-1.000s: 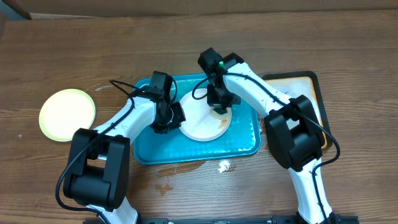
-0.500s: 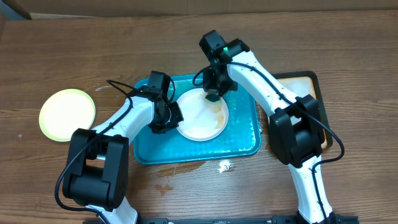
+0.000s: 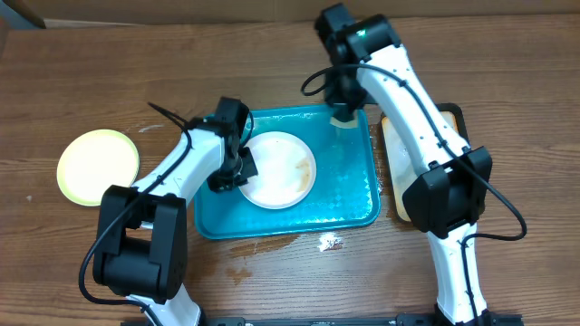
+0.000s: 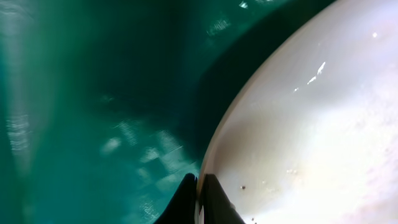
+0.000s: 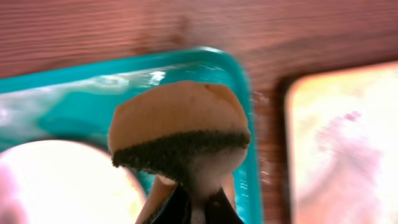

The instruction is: Clean dirty plates on tray and stack at the side

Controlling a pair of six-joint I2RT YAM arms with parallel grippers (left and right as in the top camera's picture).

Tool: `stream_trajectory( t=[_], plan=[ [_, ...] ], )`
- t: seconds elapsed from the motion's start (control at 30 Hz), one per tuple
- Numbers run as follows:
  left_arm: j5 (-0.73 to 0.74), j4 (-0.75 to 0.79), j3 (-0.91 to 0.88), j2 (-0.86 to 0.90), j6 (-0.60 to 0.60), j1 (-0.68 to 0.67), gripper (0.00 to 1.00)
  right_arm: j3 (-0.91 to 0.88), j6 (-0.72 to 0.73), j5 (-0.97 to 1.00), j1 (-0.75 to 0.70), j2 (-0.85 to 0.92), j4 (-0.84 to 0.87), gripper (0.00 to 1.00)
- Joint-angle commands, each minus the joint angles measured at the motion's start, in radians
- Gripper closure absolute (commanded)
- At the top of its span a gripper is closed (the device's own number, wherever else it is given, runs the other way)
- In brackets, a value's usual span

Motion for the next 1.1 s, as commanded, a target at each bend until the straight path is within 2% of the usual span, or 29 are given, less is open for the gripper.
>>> stream_trajectory(
  t=[0.0, 0.23, 0.5, 0.7, 1.07],
  plan=[
    [-0.168, -0.071, 0.121, 0.016, 0.036, 0.003, 0.96, 0.023, -0.003, 0.051, -0.037, 0.001, -0.020, 0.96],
    [-0.286, -0.268, 0.380, 0.016, 0.058, -0.031, 0.96, 0.023, -0.003, 0.053, -0.105, 0.001, -0.054, 0.96],
    [-0.398, -0.397, 0.592, 0.016, 0.062, -0.112, 0.96, 0.022, -0.003, 0.053, -0.159, 0.001, -0.092, 0.96],
    [-0.547, -0.501, 0.624, 0.016, 0.051, -0.181, 0.96, 0.003, 0.014, 0.058, -0.176, 0.001, -0.131, 0.96],
    [-0.641, -0.613, 0.624, 0.016, 0.019, -0.198, 0.96, -0.195, 0.054, 0.110, -0.222, 0.001, -0.125, 0.96]
  ],
)
